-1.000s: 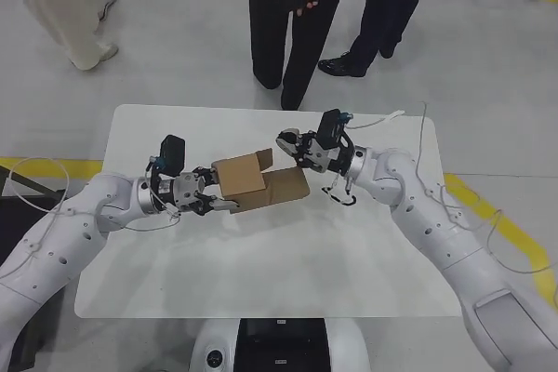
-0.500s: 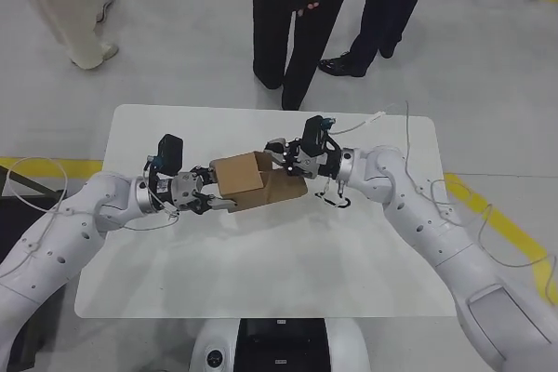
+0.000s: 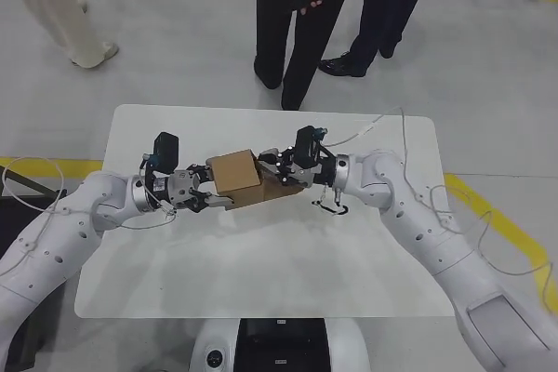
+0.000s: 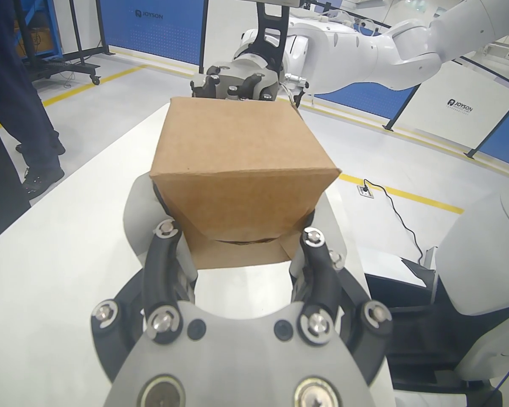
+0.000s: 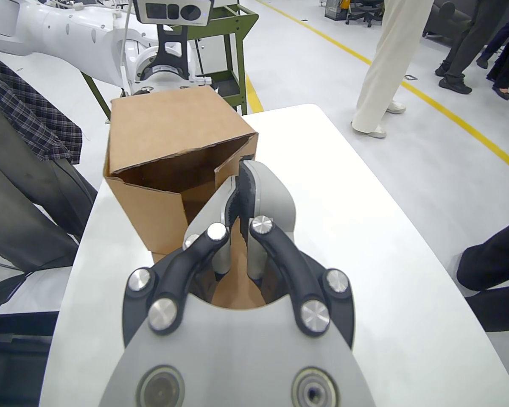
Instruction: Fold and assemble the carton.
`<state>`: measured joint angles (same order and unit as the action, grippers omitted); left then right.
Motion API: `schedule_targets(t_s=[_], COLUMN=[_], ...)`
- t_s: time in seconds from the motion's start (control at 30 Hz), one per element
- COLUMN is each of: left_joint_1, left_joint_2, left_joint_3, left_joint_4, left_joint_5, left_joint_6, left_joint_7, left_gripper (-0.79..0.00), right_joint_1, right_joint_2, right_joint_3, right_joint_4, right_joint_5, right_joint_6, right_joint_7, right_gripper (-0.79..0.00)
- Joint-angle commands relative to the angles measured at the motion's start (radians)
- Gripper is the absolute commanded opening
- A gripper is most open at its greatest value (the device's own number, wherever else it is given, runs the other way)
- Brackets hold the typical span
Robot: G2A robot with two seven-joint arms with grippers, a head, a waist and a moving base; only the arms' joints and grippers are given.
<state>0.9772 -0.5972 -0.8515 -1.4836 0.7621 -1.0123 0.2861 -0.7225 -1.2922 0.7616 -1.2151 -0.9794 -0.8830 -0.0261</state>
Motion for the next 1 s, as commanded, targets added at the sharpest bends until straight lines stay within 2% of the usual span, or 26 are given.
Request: schedule_targets(t_s=[0.0, 0.33, 0.6, 0.83, 0.97], left_joint_1=[-0.002, -0.016, -0.03, -0.033, -0.028], left_joint_2=[0.0, 0.0, -0.002, -0.001, 0.003], left_joint_3=[0.0, 0.005, 0.014, 0.015, 0.01], left_joint_4=[0.0, -0.002, 0.02, 0.032, 0.031], left_joint_5=[-0.001, -0.005, -0.016, -0.02, -0.015], left_joint_6=[0.0, 0.0, 0.0, 0.0, 0.0], left_joint_7=[-0.002, -0.013, -0.03, -0.031, -0.022], left_gripper=[-0.363, -0.36, -0.351, -0.348, -0.348], right_joint_1=[-0.002, 0.014, -0.001, -0.049, -0.083], right_joint_2=[-0.002, -0.016, -0.002, 0.019, 0.031], right_joint_3=[-0.002, -0.006, 0.055, 0.128, 0.167], right_joint_4=[-0.007, -0.005, 0.008, 0.016, 0.031], right_joint_5=[0.001, 0.009, 0.018, 0.123, 0.266], right_joint_6=[-0.001, -0.003, 0.0, -0.004, 0.017], right_joint_7=[0.01, 0.032, 0.056, 0.117, 0.216], right_gripper=[-0.785, -0.785, -0.785, -0.785, -0.785])
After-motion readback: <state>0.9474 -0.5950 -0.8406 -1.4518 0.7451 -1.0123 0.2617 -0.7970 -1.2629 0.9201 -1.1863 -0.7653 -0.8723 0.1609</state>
